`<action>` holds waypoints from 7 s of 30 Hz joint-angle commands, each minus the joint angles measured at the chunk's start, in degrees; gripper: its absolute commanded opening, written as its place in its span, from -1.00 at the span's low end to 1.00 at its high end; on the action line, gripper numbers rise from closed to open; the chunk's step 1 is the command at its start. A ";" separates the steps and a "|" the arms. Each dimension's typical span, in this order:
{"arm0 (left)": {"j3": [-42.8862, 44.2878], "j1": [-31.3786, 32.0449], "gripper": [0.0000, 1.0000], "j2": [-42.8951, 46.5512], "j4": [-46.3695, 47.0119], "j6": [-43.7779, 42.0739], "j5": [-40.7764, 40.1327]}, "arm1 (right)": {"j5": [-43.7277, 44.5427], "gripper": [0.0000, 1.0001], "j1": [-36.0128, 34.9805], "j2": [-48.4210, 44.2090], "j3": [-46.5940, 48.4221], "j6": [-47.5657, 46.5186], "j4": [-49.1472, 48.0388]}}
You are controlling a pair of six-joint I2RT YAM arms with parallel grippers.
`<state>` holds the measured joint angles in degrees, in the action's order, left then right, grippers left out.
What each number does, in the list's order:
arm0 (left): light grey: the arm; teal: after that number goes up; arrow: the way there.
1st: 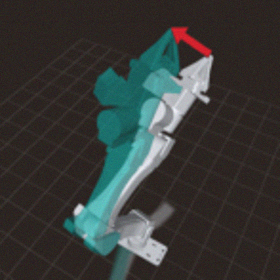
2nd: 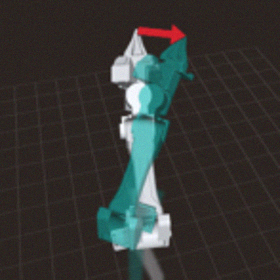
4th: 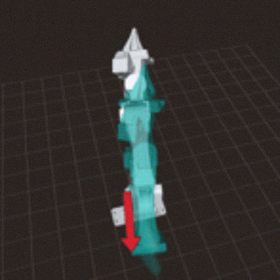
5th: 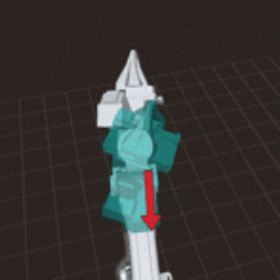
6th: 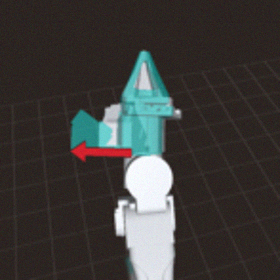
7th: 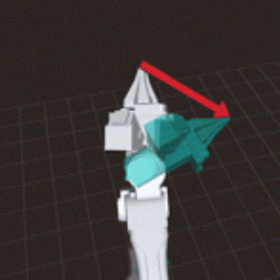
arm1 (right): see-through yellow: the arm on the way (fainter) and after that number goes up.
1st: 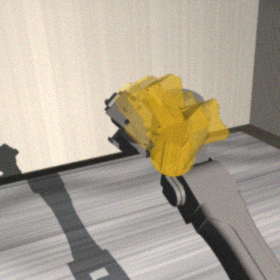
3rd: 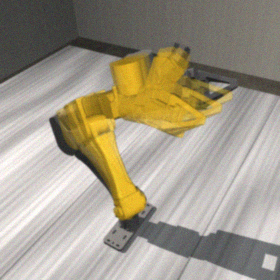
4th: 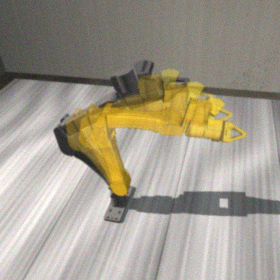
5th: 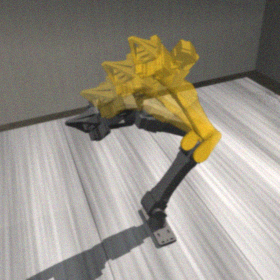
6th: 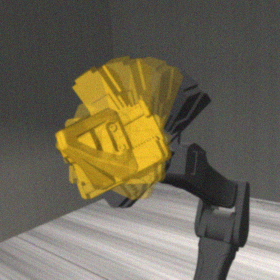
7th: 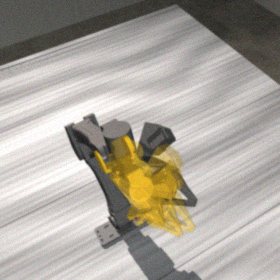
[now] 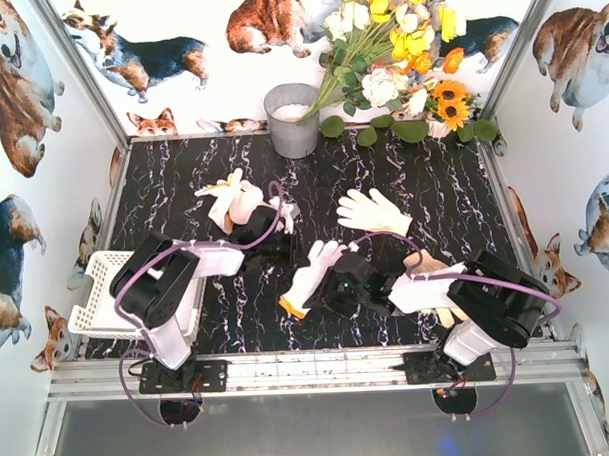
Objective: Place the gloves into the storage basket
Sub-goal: Pair the glove with the glove, then pick up the glove from the center of the board.
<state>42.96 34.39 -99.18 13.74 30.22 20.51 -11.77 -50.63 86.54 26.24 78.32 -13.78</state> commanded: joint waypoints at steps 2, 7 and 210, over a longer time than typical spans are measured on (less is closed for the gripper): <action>4.77 0.33 -0.76 -5.31 0.08 -7.12 7.71 | 1.58 -0.22 -0.26 -1.03 1.71 -2.47 0.38; 8.32 1.71 -0.76 -8.99 0.95 -10.68 13.04 | 3.49 0.22 -0.26 -6.01 2.24 -4.73 6.57; -18.41 -1.83 -1.00 6.06 19.94 5.17 21.93 | -16.96 -0.83 8.27 3.63 14.05 -64.06 1.09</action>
<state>23.16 32.29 -95.68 37.69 36.86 44.31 -30.13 -42.33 91.98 40.25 14.13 -12.01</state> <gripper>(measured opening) 0.094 0.057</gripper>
